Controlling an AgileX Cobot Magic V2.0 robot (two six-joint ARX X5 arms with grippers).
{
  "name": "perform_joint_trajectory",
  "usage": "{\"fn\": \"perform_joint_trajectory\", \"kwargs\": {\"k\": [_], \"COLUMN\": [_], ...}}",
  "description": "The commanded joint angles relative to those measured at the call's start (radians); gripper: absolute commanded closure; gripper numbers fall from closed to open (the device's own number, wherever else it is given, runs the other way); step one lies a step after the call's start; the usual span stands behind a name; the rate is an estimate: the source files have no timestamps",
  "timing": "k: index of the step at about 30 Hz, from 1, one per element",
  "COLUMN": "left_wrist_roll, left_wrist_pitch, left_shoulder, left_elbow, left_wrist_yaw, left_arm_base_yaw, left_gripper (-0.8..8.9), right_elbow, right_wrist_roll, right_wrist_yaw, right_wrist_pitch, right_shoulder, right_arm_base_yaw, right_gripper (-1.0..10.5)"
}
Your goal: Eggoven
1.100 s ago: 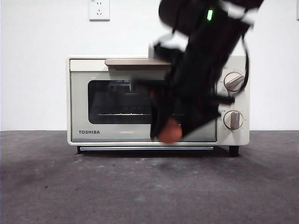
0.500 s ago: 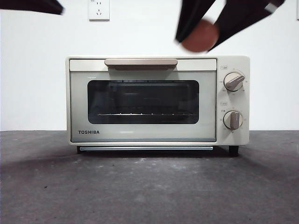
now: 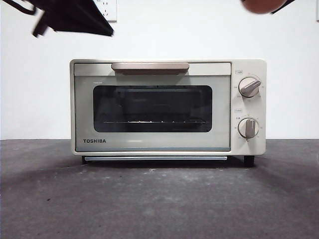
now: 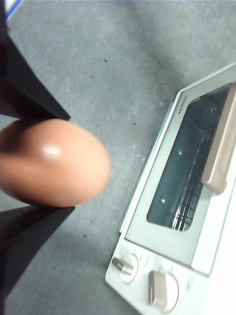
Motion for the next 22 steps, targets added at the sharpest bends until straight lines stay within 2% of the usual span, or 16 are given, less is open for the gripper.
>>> {"fn": "perform_joint_trajectory", "kwargs": {"k": [1, 6, 9, 16, 22], "left_wrist_roll": [0.034, 0.056, 0.078, 0.121, 0.123], "left_wrist_pitch": [0.022, 0.021, 0.023, 0.031, 0.005], "left_shoulder": [0.067, 0.168, 0.21, 0.27, 0.3], "left_elbow": [0.055, 0.121, 0.141, 0.145, 0.145], "left_wrist_yaw": [-0.012, -0.024, -0.065, -0.101, -0.125], "left_arm_base_yaw": [-0.02, -0.05, -0.071, -0.092, -0.11], "left_gripper": [8.06, 8.06, 8.06, 8.06, 8.06], "right_elbow": [0.012, 0.012, 0.012, 0.012, 0.012], "right_wrist_roll": [-0.014, -0.014, -0.014, -0.014, -0.014], "right_wrist_yaw": [0.005, 0.007, 0.025, 0.028, 0.027], "right_wrist_pitch": [-0.002, -0.016, -0.024, -0.043, -0.043], "right_shoulder": [-0.021, -0.063, -0.082, -0.103, -0.103], "right_arm_base_yaw": [0.011, 0.011, 0.011, 0.011, 0.011], "right_gripper": [9.4, 9.4, 9.4, 9.4, 9.4]}}
